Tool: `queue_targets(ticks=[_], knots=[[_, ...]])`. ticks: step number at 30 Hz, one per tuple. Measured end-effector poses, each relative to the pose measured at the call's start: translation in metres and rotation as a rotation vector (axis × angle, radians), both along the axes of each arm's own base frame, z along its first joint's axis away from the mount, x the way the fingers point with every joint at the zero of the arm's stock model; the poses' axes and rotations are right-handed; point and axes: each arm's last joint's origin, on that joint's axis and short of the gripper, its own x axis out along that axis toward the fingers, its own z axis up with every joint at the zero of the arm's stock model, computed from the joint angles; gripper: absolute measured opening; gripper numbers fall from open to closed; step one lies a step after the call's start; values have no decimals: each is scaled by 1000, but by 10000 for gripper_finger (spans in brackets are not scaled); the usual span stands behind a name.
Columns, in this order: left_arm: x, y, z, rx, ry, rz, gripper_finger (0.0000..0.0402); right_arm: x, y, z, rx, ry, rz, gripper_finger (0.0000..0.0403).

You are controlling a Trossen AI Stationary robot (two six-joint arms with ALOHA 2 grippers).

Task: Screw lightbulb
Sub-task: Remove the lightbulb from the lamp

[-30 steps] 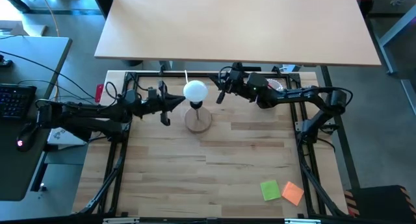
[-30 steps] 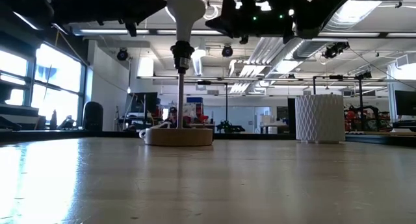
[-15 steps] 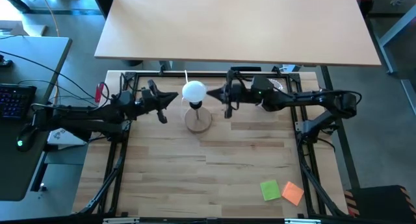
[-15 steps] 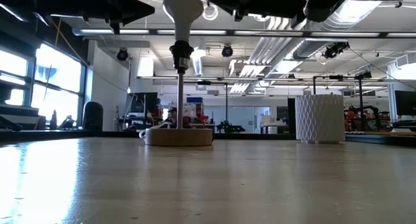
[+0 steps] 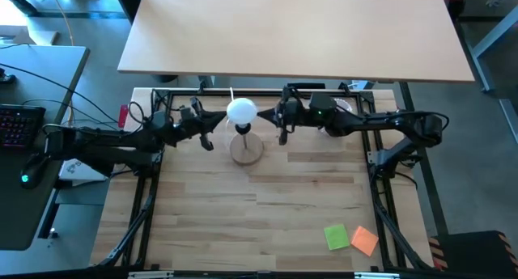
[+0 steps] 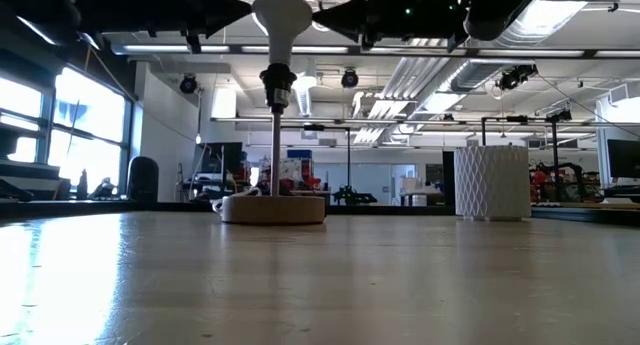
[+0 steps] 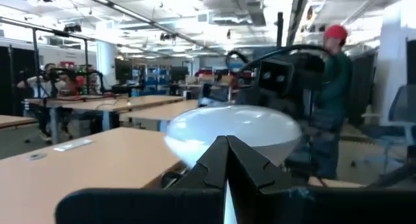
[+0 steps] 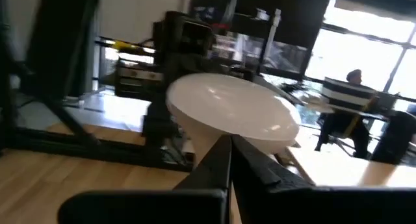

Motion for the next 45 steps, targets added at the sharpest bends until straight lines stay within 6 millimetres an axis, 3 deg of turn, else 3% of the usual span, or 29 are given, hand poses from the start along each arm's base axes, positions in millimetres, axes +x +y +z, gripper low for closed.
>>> queue_targets(ticks=[10, 16, 19, 24, 31, 37, 45], knots=[[8, -21, -3, -31, 3, -136, 0, -1, -17, -5, 64, 6, -213, 2], [7, -28, -5, -16, 39, -67, 0, -4, -20, -4, 43, 19, -358, 2], [3, -28, -8, -9, 107, -2, 0, -8, -16, 2, 18, 29, -336, 2], [-2, -22, -9, 19, 160, 139, 0, -13, -1, 14, -20, 27, -143, 2], [-5, -8, 0, 57, 73, 171, 0, -11, 17, 18, -31, -4, 33, 2], [-6, -2, 4, 34, 9, 69, 0, -3, 10, 6, -3, 10, 15, 2], [0, -11, 1, -50, -6, -88, 0, -3, -10, 2, 51, -20, -154, 2]])
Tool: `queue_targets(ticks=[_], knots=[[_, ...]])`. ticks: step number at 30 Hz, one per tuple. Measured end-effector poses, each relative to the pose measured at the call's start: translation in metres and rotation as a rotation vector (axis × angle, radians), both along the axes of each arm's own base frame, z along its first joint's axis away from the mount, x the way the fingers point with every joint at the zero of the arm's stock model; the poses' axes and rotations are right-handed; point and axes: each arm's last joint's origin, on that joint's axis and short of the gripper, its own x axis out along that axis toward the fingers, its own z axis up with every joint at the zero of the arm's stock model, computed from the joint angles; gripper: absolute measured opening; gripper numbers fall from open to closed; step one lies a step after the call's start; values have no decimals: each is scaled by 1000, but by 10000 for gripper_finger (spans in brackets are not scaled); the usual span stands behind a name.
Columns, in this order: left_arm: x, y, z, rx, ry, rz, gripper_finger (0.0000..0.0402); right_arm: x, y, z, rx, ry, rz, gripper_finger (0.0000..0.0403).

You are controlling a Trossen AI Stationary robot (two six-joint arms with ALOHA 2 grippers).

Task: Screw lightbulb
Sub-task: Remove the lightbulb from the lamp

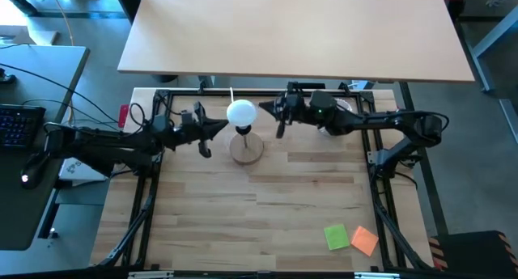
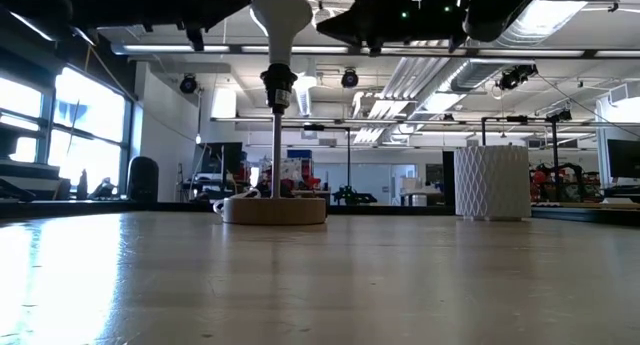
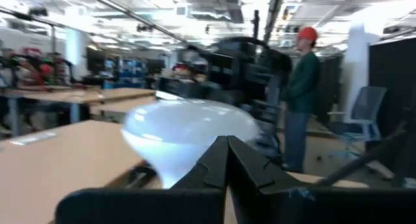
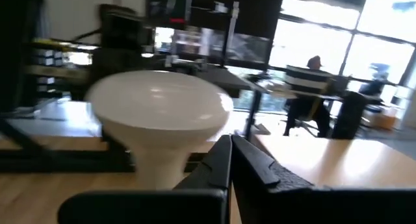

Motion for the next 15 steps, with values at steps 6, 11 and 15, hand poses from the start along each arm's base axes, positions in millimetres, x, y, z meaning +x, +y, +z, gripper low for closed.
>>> queue_targets(ticks=[6, 11, 15], knots=[[4, -13, -2, -13, 0, -46, 0, -4, -12, 0, 34, -9, -145, 2], [-1, -18, 1, 21, 20, 62, 0, -6, -8, 5, 7, -16, -95, 2], [-8, -13, 2, 35, 58, 201, 0, -5, 6, 10, -37, -21, 80, 2]])
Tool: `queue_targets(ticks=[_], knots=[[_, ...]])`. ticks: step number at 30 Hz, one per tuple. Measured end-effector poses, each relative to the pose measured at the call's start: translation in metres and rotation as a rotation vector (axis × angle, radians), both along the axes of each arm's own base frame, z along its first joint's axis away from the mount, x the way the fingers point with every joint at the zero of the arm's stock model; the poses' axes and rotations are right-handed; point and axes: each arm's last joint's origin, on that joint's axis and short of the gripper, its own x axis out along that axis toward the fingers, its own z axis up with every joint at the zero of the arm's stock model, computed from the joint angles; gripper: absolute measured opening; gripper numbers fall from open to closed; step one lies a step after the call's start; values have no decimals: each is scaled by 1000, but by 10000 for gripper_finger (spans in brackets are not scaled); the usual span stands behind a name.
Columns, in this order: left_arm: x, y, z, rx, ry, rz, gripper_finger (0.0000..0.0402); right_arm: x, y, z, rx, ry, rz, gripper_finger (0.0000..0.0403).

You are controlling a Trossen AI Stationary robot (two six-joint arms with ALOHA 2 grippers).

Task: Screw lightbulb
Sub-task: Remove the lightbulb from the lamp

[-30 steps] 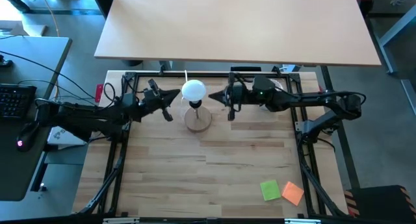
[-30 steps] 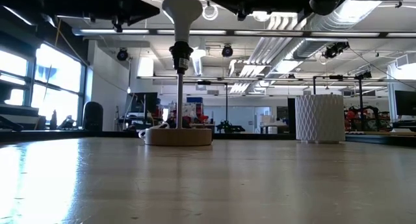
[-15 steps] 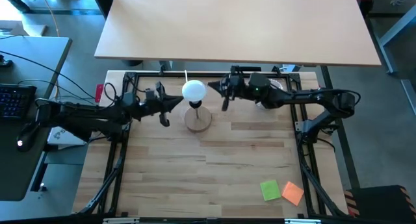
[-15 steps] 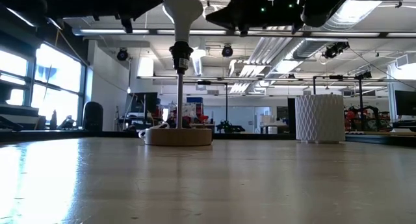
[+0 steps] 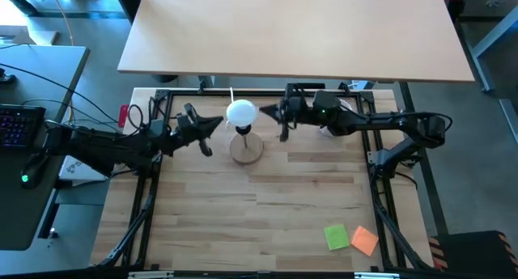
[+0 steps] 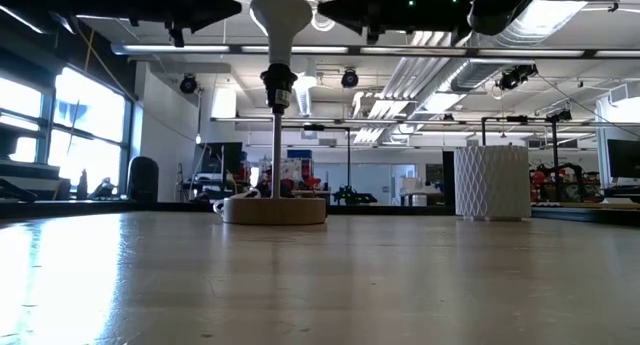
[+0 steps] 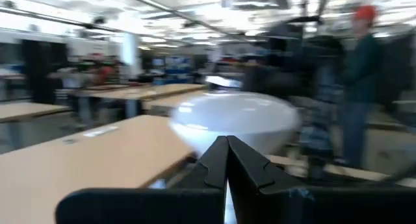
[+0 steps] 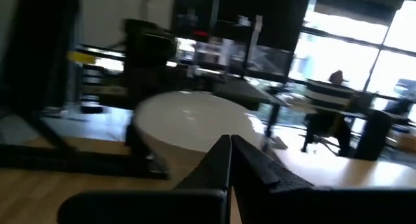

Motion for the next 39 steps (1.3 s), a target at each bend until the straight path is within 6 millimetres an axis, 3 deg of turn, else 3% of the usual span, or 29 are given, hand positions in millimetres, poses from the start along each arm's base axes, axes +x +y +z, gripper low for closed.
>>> queue_targets(ticks=[5, 11, 18, 25, 30, 36, 39], knots=[[-4, 17, 4, -22, -47, 78, 0, 3, 10, 0, -8, 0, 110, 2], [0, 31, -2, -103, -63, -85, 0, 6, 4, -8, 11, 19, 71, 2], [7, 25, -1, -105, -96, -275, 0, 7, -12, -17, 64, 35, -8, 2], [9, 12, -3, -135, -76, -368, 0, 3, -27, -17, 120, 12, -228, 2], [6, 11, -6, -132, -23, -273, 0, 2, -24, -14, 103, 18, -218, 2], [-1, 25, -11, -94, 69, 44, 0, 0, -5, -1, 48, -10, 10, 2], [-3, 34, -8, -78, 33, 55, 0, 2, 0, -3, 48, -2, 52, 2]])
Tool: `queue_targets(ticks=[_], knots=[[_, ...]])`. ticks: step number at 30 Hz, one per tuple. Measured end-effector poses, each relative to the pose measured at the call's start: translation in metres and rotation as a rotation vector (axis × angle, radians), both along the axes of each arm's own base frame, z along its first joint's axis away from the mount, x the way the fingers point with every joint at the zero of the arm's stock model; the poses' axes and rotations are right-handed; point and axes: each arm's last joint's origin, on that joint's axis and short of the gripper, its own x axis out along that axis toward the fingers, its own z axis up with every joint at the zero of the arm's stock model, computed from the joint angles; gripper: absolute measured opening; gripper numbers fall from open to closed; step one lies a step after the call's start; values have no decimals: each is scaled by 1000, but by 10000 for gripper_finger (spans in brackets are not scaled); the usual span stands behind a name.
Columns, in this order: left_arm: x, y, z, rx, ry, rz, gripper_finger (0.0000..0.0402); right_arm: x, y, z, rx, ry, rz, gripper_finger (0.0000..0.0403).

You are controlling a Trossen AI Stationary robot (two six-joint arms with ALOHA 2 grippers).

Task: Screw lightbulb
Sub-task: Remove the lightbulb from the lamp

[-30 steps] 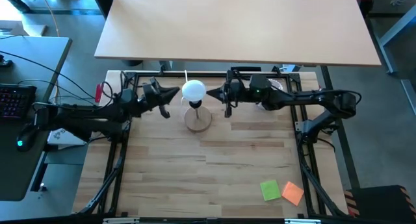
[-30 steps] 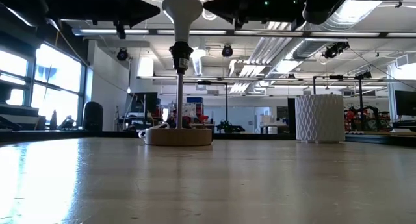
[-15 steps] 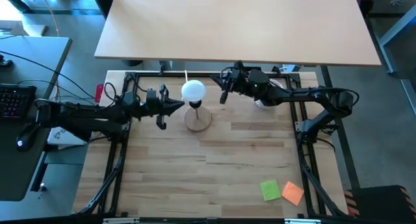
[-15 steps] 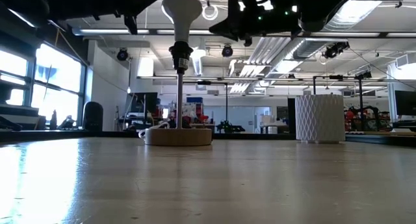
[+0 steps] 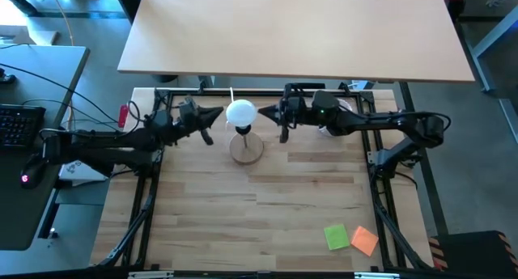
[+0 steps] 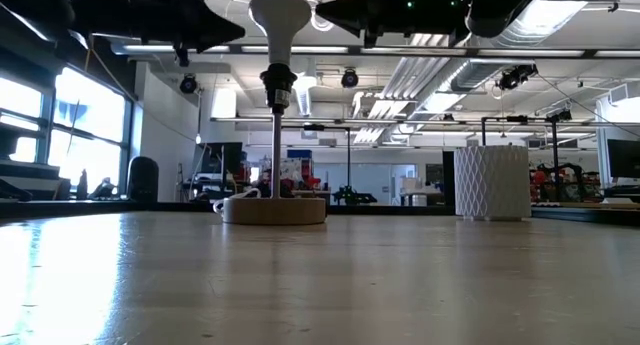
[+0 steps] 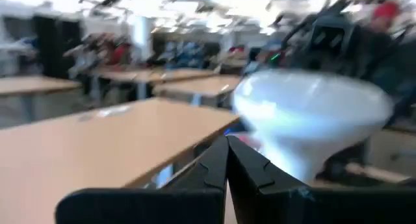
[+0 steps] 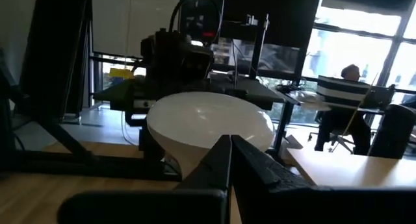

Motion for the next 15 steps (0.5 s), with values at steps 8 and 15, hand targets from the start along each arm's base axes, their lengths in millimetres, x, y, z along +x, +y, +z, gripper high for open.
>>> queue_targets(ticks=[8, 15], knots=[[-1, 4, 10, 19, -116, -186, 0, 3, -1, -5, 3, 3, -14, 2], [5, 3, 6, -14, -129, -209, 0, 10, -6, -11, 0, -13, -33, 2]])
